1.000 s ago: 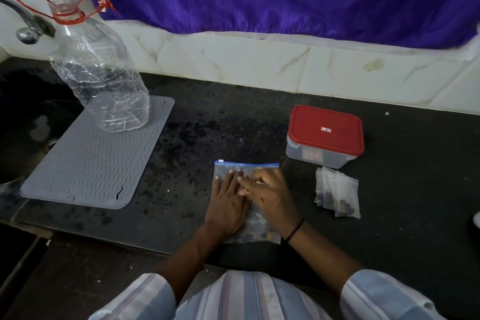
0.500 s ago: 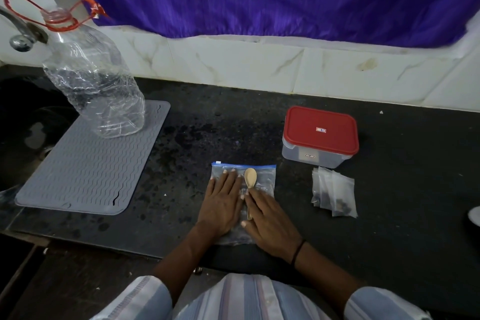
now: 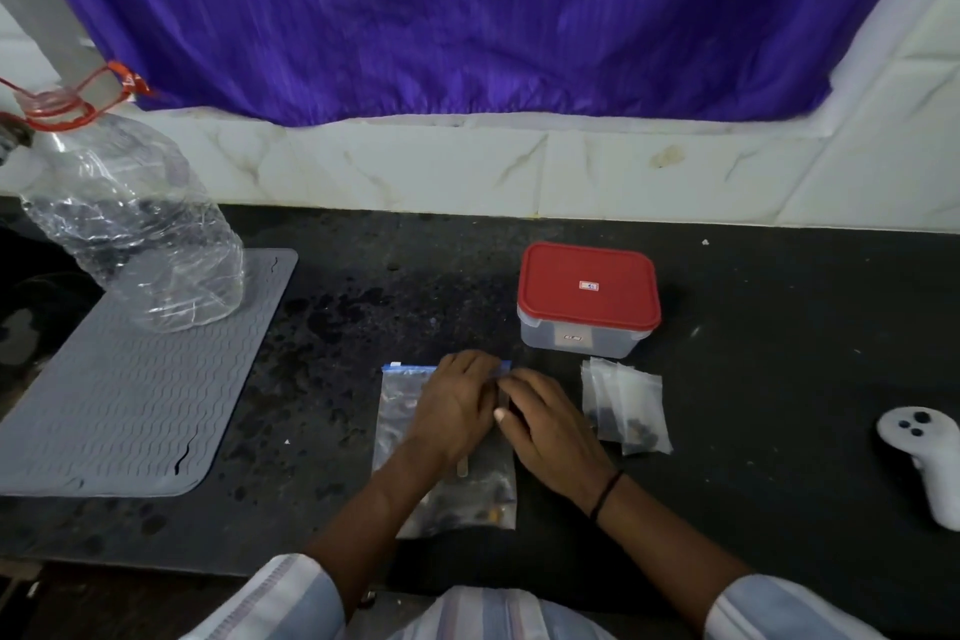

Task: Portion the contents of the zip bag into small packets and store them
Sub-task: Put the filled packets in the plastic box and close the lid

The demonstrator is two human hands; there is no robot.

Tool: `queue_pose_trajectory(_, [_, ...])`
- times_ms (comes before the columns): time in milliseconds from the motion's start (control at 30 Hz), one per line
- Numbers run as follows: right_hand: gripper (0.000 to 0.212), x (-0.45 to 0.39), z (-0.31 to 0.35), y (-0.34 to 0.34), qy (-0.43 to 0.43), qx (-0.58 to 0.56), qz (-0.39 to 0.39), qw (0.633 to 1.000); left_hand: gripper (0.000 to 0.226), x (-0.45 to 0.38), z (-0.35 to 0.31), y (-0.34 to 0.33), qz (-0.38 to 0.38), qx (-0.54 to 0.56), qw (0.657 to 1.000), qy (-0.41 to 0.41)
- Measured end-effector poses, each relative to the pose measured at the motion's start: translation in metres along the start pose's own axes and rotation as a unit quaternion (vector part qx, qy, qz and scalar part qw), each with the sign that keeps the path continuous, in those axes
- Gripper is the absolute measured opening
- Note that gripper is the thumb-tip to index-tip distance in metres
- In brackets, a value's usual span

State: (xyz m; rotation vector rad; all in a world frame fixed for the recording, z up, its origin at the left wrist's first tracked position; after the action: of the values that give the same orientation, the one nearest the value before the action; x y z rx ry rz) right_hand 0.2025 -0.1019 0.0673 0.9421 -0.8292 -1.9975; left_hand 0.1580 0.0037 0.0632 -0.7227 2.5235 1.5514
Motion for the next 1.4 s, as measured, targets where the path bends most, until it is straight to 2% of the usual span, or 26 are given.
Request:
queue_pose_trajectory(167, [0.031,-0.026,-0.024,0.056,-0.001,0.011,-0.050,0.999,0.022,-0.056,-0.038,0.008,-0.039,0.053,0.997,-0.031])
queue_pose_trajectory(233, [0.027,-0.038,-0.033,0.080,0.003,0.031,-0.079,0.996,0.018,-0.079,-0.049,0.011,-0.055,0.040,0.997,-0.038])
queue_pose_trajectory(333, [0.027,-0.054,-0.059,0.113,-0.035,0.089,-0.119,0.988,0.012,-0.110,-0.062,0.017,-0.090,-0.002,0.995,-0.032])
queue_pose_trajectory(467, [0.026,-0.065,-0.096,0.144,-0.129,0.162,-0.128,0.970,0.019,-0.136,-0.063,0.014,-0.103,-0.049,0.993,0.019])
queue_pose_trajectory(600, [0.036,-0.062,-0.127,0.153,-0.225,0.160,-0.080,0.958,0.037,-0.142,-0.037,0.004,-0.051,-0.054,0.986,0.148])
queue_pose_trajectory(767, [0.038,-0.065,-0.125,0.140,-0.152,0.201,0.004,0.968,0.030,-0.136,-0.021,0.007,-0.023,-0.018,0.963,0.269])
queue_pose_trajectory(833, [0.045,-0.064,-0.124,0.130,-0.151,0.195,0.029,0.969,0.029,-0.134,-0.012,0.006,-0.005,-0.012,0.953,0.303])
queue_pose_trajectory(967, [0.061,-0.064,-0.123,0.115,-0.162,0.197,0.056,0.965,0.018,-0.135,-0.008,0.006,0.022,-0.009,0.943,0.331])
queue_pose_trajectory(1067, [0.064,-0.066,-0.112,0.108,-0.108,0.252,0.058,0.960,0.023,-0.134,-0.005,0.008,0.027,-0.009,0.934,0.356])
queue_pose_trajectory(1133, [0.060,-0.070,-0.098,0.099,-0.050,0.259,0.057,0.963,0.026,-0.132,-0.003,0.006,0.025,-0.003,0.930,0.367])
queue_pose_trajectory(1233, [0.044,-0.079,-0.077,0.084,0.014,0.223,0.067,0.972,0.022,-0.130,-0.004,0.004,0.027,0.011,0.929,0.370])
queue_pose_trajectory(1333, [0.034,-0.088,-0.063,0.074,0.047,0.213,0.060,0.974,0.017,-0.128,0.000,0.003,0.021,0.034,0.927,0.374])
queue_pose_trajectory(1400, [0.031,-0.092,-0.058,0.068,0.058,0.219,0.053,0.973,0.023,-0.127,0.002,0.003,0.007,0.053,0.924,0.378])
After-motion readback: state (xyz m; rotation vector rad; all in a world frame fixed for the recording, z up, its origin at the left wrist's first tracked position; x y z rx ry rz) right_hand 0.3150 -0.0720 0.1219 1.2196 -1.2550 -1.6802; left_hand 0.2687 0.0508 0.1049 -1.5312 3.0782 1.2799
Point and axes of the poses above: each hand's wrist, its own x-axis away from the middle knuckle, its own y-axis out of the back of the hand, z = x × y, the point moved 9 cm from there along -x, towards the middle knuckle, and after that the axes turned 1 degree about y, right-handed, at the moved point
